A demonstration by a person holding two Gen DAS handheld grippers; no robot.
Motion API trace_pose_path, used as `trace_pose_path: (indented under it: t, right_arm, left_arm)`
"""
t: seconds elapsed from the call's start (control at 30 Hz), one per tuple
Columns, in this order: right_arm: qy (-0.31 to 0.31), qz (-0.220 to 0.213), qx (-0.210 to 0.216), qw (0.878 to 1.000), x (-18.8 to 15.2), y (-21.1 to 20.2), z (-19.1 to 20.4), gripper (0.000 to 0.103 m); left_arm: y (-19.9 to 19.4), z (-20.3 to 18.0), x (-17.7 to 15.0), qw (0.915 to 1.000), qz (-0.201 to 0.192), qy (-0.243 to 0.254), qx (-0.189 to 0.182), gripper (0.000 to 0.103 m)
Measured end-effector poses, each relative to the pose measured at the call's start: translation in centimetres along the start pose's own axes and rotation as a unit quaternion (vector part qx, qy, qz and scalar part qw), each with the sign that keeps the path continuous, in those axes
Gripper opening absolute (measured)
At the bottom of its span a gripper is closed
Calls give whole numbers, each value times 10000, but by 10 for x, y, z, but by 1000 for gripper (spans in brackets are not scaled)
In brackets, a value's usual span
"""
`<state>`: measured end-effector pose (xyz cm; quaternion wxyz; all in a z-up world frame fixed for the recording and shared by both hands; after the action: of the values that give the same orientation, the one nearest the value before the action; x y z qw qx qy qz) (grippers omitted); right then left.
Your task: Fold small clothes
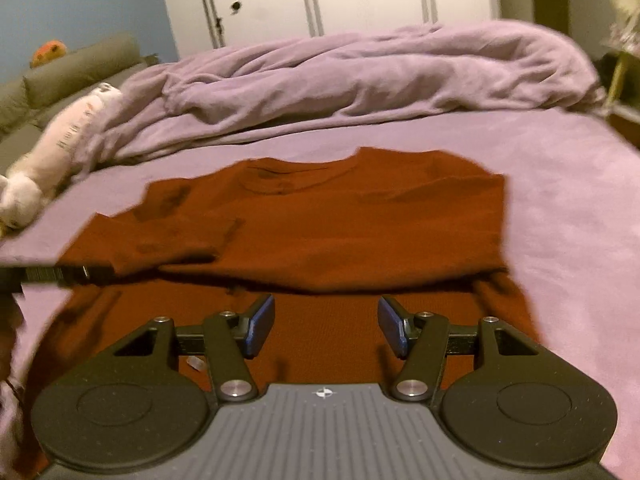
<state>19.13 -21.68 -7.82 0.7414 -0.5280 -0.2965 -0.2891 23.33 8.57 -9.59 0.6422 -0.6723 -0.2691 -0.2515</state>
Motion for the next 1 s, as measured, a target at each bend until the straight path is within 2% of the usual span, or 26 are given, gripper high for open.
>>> trace_pose_path:
  t: [0.1, 0.17, 0.27, 0.33, 0.5, 0.6, 0.67, 0.7, 0.77, 0.87, 0.97, 1.0]
  right_arm:
    - [247, 143, 606, 9978, 18, 29, 16, 55]
    - [332, 257, 898, 9951, 29, 52, 29, 49]
    - [619, 508, 1025, 9915, 37, 83, 37, 43]
    - [909, 772, 1007, 9877, 37, 102, 36, 42]
    - [1325, 870, 1123, 9810, 41, 117, 36, 40]
    - [1598, 968, 1264, 9742, 41, 124, 31, 28]
    - [1639, 1095, 1273, 9721, 41, 133, 32, 11]
    - [1562, 1105, 1265, 9734, 40, 134, 35, 7]
    - [1135, 905, 1108, 9832, 45, 127, 42, 6]
    - [369, 253, 861, 9953, 59, 96, 53, 5]
    - [-457, -344, 202, 9982, 65, 62, 50, 5]
    - [-788, -462, -189, 9956, 62, 53, 45, 5]
  left_arm:
    - [2, 20, -5, 9995, 52, -51, 298, 49]
    - [4, 29, -7, 9990, 114, -86, 417, 49]
    - [7, 39, -14, 9985, 234, -310, 379, 50]
    - [8, 40, -15, 9987, 149, -314, 368, 53]
    - [9, 34, -17, 9989, 4, -161, 444, 54]
    - [11, 38, -15, 9987, 30, -297, 417, 55]
    - [13, 39, -12, 9983, 54, -400, 413, 55]
    - [13, 40, -11, 9981, 65, -437, 428, 55]
    - [14, 41, -9, 9978, 71, -454, 469, 55]
    - [15, 39, -5, 9973, 69, -400, 612, 55]
    - [18, 36, 2, 9961, 54, -419, 778, 55]
    - [20, 35, 4, 9956, 52, -457, 814, 55]
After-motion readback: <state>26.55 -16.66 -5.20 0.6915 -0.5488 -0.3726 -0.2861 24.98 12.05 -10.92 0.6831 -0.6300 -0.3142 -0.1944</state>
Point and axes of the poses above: each gripper's, at about its wrist camera, not at the fingertips, and y roughly the way its jaws point, z to its left, x to its top, the point moved 1 cm from there along y, roughly the way its jaws point, and after that the axes turned 5 degrees about x, right-handed, at the moved point
